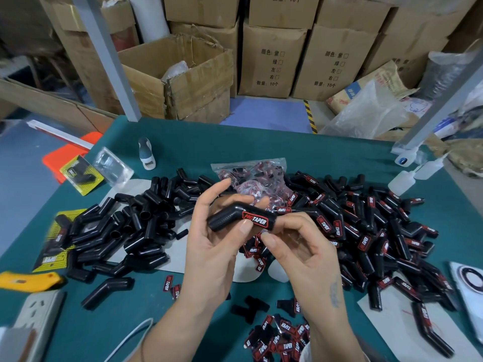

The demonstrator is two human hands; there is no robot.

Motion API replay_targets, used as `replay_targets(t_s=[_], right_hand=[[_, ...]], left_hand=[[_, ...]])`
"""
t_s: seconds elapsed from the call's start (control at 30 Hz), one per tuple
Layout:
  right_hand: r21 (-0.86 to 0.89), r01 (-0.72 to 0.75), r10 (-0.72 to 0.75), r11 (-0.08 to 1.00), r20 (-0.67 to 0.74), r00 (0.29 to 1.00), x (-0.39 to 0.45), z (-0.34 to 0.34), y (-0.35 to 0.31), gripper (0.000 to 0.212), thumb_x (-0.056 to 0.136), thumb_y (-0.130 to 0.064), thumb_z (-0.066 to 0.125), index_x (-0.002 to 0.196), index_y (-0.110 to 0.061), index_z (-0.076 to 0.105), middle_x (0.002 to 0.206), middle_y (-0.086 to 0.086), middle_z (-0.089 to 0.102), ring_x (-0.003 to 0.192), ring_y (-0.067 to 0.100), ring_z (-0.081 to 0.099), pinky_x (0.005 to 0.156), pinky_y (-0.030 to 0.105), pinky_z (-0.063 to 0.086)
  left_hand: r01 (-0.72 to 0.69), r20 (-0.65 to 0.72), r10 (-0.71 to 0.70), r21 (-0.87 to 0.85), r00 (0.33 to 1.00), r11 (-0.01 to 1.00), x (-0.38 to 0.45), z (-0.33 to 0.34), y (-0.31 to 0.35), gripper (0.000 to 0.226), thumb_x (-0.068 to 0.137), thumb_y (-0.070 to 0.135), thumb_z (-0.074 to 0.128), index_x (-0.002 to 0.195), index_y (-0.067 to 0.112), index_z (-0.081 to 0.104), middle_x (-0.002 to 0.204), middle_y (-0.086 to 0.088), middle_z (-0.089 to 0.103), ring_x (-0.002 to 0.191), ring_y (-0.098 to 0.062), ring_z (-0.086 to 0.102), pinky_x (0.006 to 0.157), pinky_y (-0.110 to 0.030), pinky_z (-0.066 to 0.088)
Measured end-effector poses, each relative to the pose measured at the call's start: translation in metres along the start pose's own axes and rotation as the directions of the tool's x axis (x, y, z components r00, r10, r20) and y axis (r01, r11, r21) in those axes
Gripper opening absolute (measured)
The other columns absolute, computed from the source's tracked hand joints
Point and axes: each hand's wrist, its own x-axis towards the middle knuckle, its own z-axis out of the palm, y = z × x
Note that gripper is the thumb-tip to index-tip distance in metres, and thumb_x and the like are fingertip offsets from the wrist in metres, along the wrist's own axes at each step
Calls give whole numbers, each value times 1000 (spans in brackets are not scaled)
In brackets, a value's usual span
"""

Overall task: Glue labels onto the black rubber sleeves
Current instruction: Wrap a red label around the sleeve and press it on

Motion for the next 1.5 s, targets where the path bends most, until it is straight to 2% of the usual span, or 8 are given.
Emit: replay_targets(t_s=[0.2,0.37,0.5,0.83,0.97,1.2,1.33,1.5], right_hand=[[61,44,-41,997,-59,997,2,5,3,11,88,-40,79,91,-29,78,90,-6,60,78,8,60,73,16,49],[97,65,-57,993,-88,995,3,1,7,7,86,-34,82,86,-28,80,86,-8,61,76,9,59,73,16,48],[94,69,-62,993,-78,995,4,-2,8,6,82,-29,83,80,-33,79,83,-16,59,75,5,58,70,15,46],[131,-20,27,991,-53,998,8,-5,12,8,82,-18,84,90,-19,83,91,11,62,85,16,64,77,22,53],[156,-51,60,987,-57,997,10,-4,14,7,81,-20,84,88,-20,84,88,5,64,85,12,65,77,20,53],[171,-76,91,982,-76,993,10,-8,18,46,72,-45,91,84,-3,79,90,24,55,83,15,62,76,21,52],[156,-74,81,985,-40,996,10,-7,16,29,78,-39,88,93,-15,83,93,14,63,89,17,65,81,23,53],[148,-69,78,987,-53,996,10,1,16,21,77,-31,88,93,-18,84,92,22,56,84,19,62,76,23,54]], left_hand=[[-32,11,31,112,999,993,-3,5,1,52,90,4,71,135,27,63,118,-4,71,114,-23,71,91,-33,58],[23,31,-26,95,999,995,-3,3,2,34,92,18,80,124,21,71,123,-9,73,126,-38,67,99,-38,56],[41,34,-45,114,998,993,-2,3,3,32,92,32,80,122,21,73,126,-13,74,123,-34,68,96,-36,57],[-3,59,-9,206,998,979,1,-3,-3,29,99,27,73,127,19,69,130,-11,72,128,-34,66,96,-32,57],[-30,56,16,259,998,966,2,-6,-6,29,100,30,73,127,20,70,130,-12,70,128,-35,66,97,-35,57],[-22,79,4,219,997,975,-1,-6,-9,27,101,22,72,126,14,69,130,-15,69,130,-39,64,105,-42,54],[-58,96,32,279,995,959,1,-6,-3,24,98,17,73,122,17,72,126,-10,71,126,-36,67,104,-36,54],[-106,110,69,389,992,915,4,-9,4,30,91,8,75,117,23,77,121,-10,75,117,-26,71,95,-25,56]])
